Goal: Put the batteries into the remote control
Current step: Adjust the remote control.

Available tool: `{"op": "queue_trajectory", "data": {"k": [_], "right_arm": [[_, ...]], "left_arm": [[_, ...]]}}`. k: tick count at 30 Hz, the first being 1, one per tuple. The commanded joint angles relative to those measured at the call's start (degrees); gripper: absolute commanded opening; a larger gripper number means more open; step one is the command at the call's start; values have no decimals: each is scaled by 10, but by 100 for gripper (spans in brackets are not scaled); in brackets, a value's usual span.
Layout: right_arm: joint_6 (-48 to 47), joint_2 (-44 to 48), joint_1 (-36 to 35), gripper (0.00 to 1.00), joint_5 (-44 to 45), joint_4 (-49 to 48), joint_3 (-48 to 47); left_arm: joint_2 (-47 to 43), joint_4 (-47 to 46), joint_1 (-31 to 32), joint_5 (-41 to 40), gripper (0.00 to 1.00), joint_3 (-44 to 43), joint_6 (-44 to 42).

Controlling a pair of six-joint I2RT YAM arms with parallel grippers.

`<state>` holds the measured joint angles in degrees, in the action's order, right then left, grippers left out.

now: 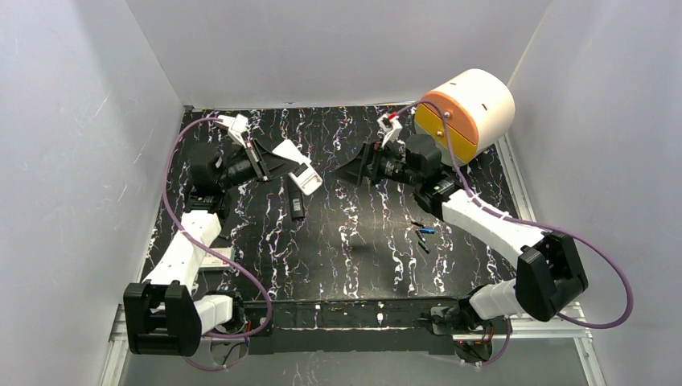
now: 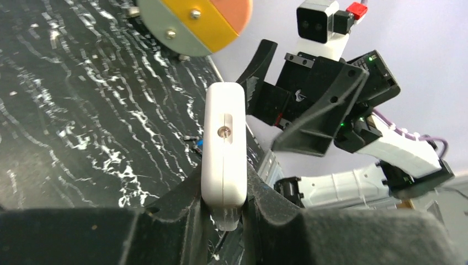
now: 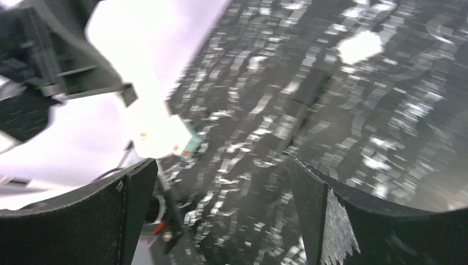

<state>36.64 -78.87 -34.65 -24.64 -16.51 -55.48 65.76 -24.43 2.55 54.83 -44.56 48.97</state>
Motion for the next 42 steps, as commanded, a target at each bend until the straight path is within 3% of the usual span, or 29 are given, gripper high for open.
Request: {"op": "queue_trajectory", "data": {"k": [1,5,10,15,19,20,21,22,23,25,26,29,32,42], "right_arm": [[85,5,-47,99,-66,-178,-13],[112,-17,-71,97,-89,-223,-13],[202,-42,-72,77,-213,-375,-19],[166,-32,-72,54,-226,-297,-42],[171,-30,-72,32,-223,-293,-46],[171,-31,-73,27,-223,-292,-47],[170,-32,-72,21,-225,-288,-49],[163,-33,-72,17,-228,-274,-52],[151,-34,-71,13,-236,-255,-59],[89,-35,-67,10,-259,-154,-85],[-39,-33,-62,10,-269,0,-132],[-226,-37,-62,10,-270,241,-195],[-340,-44,-63,10,-263,376,-226],[-453,-84,-63,1,-281,512,-259]], "left_arm": [[-24,-63,18,76,0,-37,37],[-23,-93,40,101,0,-59,69],[-28,-126,56,136,0,-85,114],[-44,-133,63,154,0,-96,126],[-49,-134,65,153,1,-92,129],[-50,-134,64,152,4,-90,130],[-50,-134,64,152,14,-88,130],[-50,-134,64,151,36,-86,131],[-51,-135,64,149,52,-83,130],[-52,-134,64,151,64,-80,128],[-54,-130,63,161,69,-76,121],[-57,-101,61,177,68,-55,82],[-56,-40,59,185,61,-34,23],[-88,55,60,195,56,-11,-70]]}}
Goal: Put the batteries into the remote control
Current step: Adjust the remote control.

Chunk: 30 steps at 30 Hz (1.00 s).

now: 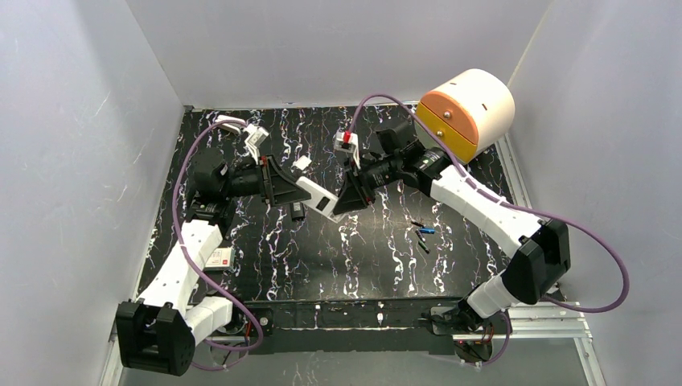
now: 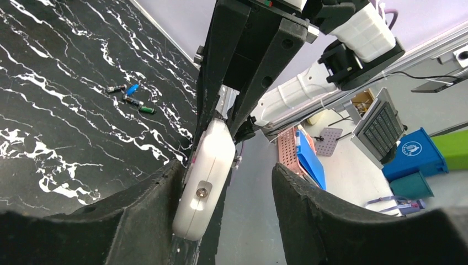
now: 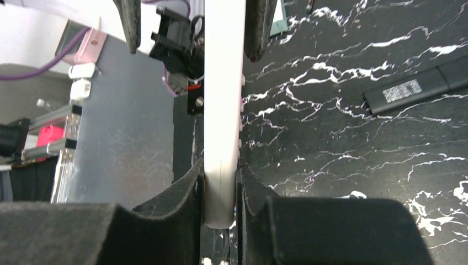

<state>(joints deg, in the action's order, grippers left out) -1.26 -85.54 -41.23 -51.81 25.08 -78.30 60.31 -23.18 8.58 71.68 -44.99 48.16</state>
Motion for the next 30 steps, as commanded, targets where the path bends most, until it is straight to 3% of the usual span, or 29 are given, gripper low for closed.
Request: {"op": "queue_trajectory", "data": {"k": [1,5,7,9,15,22,30], "right_arm": [[-77,-21,3,1,-13,102,-33],[-84,-35,-5,1,-20,113,-42],[-85,-40,-8,1,-22,115,-47],[-90,-46,-11,1,-23,121,-50],[-111,-63,-15,1,-25,156,-65],[-116,-76,-18,1,-35,161,-76],[-95,-77,-18,1,-55,132,-75]], "left_arm": [[-37,59,2,24,55,-6,-76],[-41,158,25,1,53,-16,-172],[-31,290,44,-32,49,-52,-268],[-20,362,56,-46,45,-77,-316],[-13,373,59,-38,35,-85,-328],[-8,373,65,-21,33,-84,-334],[-8,384,73,8,19,-84,-355]]}}
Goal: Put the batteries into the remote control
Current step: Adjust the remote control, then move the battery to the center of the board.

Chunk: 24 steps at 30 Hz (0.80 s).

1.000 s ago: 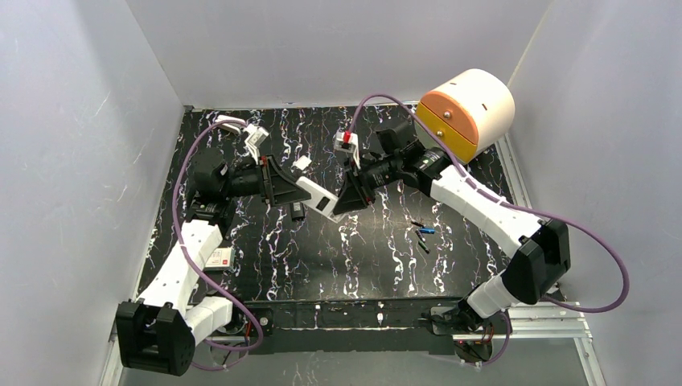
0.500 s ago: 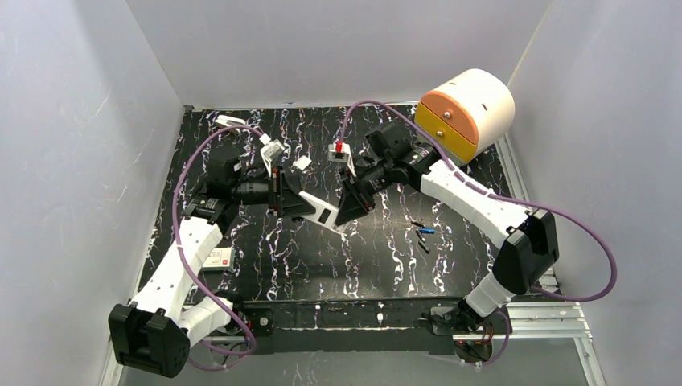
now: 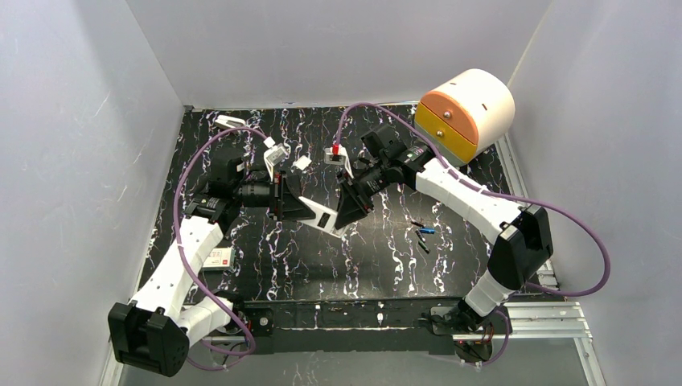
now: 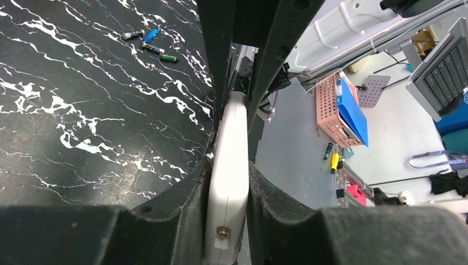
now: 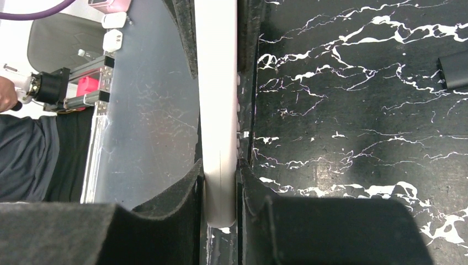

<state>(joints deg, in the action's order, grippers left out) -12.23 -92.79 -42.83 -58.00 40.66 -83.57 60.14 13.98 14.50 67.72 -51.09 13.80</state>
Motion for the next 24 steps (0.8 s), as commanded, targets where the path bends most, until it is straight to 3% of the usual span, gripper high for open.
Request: {"op": "queue_trajectory", "data": {"k": [1,2,6,9,13,17,19,22,24], "right_arm": [[16,-5,-2,1,8,-25,-22],[18,-5,-2,9,10,-26,-22],[41,10,3,58,75,-37,-12],[110,44,23,70,166,-102,31],[213,111,61,74,338,-161,97],[271,175,63,74,597,-146,166],[293,200,64,74,681,-127,202],[325,204,66,66,786,-83,242],[322,189,71,58,806,-63,256]], "left_arm": [[-6,15,15,48,12,-25,-14],[-7,19,15,41,0,-27,-19],[-22,44,15,-96,0,-34,-37],[-24,34,15,-233,0,-24,-22],[-6,18,15,-347,0,-10,41],[-12,-12,15,-439,0,21,95],[-13,-11,15,-476,0,26,109],[-11,-14,15,-480,0,27,113],[-6,-15,15,-471,0,25,112]]}}
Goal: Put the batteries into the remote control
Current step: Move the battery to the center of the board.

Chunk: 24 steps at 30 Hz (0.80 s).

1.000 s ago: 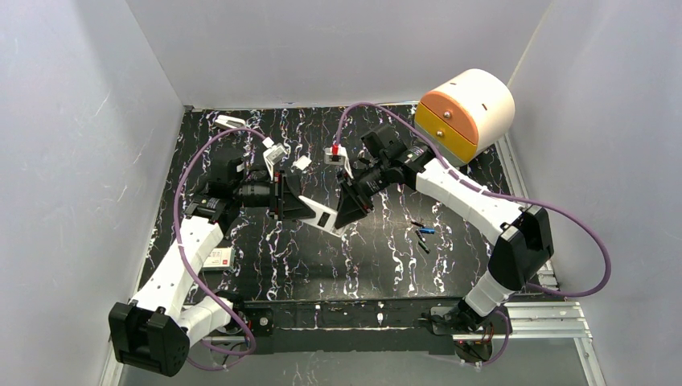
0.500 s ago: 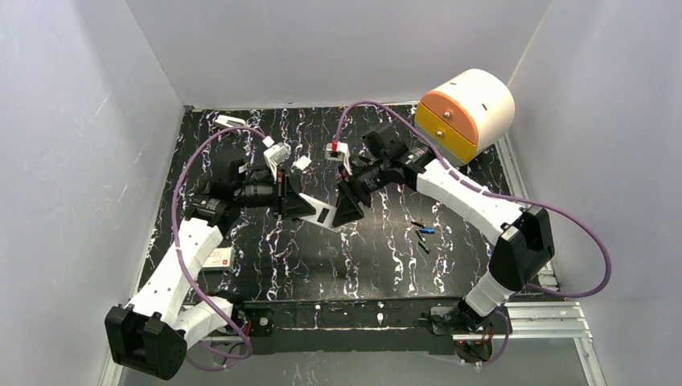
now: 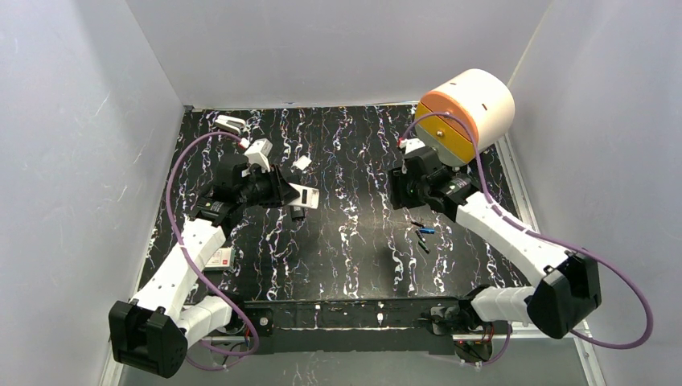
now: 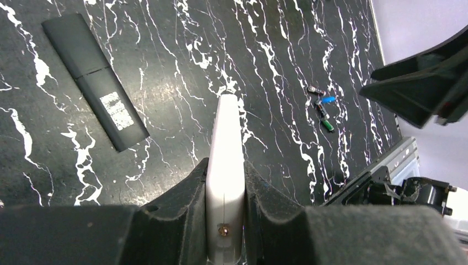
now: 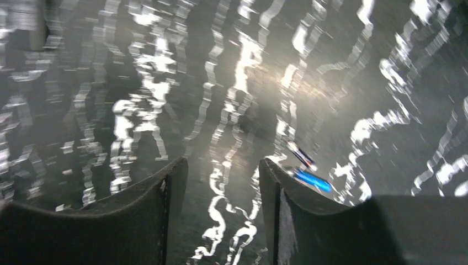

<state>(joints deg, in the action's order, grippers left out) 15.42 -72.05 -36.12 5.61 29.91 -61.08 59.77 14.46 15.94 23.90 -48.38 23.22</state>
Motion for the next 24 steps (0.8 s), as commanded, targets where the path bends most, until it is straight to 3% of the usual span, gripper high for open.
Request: {"op": "queue_trajectory", "data": {"k": [1,4,13,24], "right_arm": [[33,-30,7,55,161,45,37],[-25,-79,49,56,50,41,27],[-54,-187,77,51,90,46,14],[-58,-217,81,43,87,34,18]], "left_arm": [[-1,-19,0,-28,0,-4,16],[3,-17,0,-17,0,-9,13],[-1,-7,1,-15,0,-8,3],[8,-7,0,-14,0,-12,-3]]}}
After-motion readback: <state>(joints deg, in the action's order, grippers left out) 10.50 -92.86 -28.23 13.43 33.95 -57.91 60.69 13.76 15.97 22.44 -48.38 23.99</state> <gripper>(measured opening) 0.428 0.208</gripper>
